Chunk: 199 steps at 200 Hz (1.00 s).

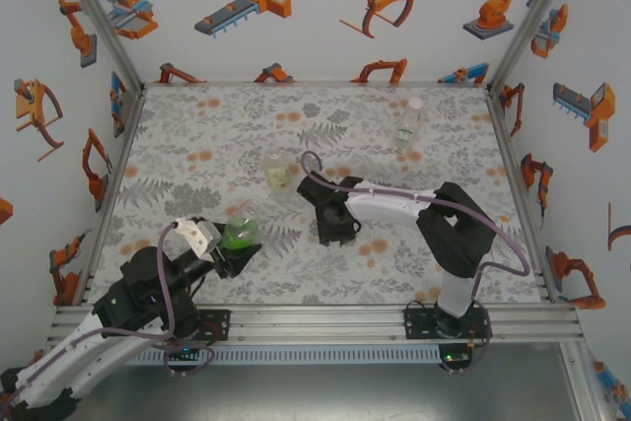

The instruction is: Screw on the bottle caps

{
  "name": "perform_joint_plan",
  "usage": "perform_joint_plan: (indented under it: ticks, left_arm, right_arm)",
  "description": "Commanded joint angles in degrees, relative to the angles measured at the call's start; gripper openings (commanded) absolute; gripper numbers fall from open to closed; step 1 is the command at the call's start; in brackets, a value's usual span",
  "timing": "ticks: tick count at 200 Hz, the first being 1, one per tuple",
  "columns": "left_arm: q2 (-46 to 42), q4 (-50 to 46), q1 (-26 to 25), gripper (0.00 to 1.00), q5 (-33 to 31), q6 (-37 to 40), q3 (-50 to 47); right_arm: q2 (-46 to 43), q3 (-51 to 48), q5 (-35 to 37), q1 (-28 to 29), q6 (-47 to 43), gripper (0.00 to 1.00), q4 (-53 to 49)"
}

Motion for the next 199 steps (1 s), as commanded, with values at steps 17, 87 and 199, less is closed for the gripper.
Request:
perform_joint_plan:
  ticks: [17, 87, 199]
  left_arm:
    - [0.1, 0.1, -0.2, 0.00, -0.7, 0.1, 1.2]
    - [0.2, 0.1, -0.4, 0.00, -0.5, 0.1, 1.3]
    - [3.2, 0.4, -0.6, 0.00, 1.4, 1.0, 1.9]
  right_arm:
    - [1.0, 2.1, 1.4, 0.4, -0.7, 0.41, -2.2]
    - [1.5, 1.8, 1.0, 0.4, -0.7, 0.39, -2.1]
    - [-8.2, -1.3, -0.1, 0.3, -7.8, 0.24, -1.1]
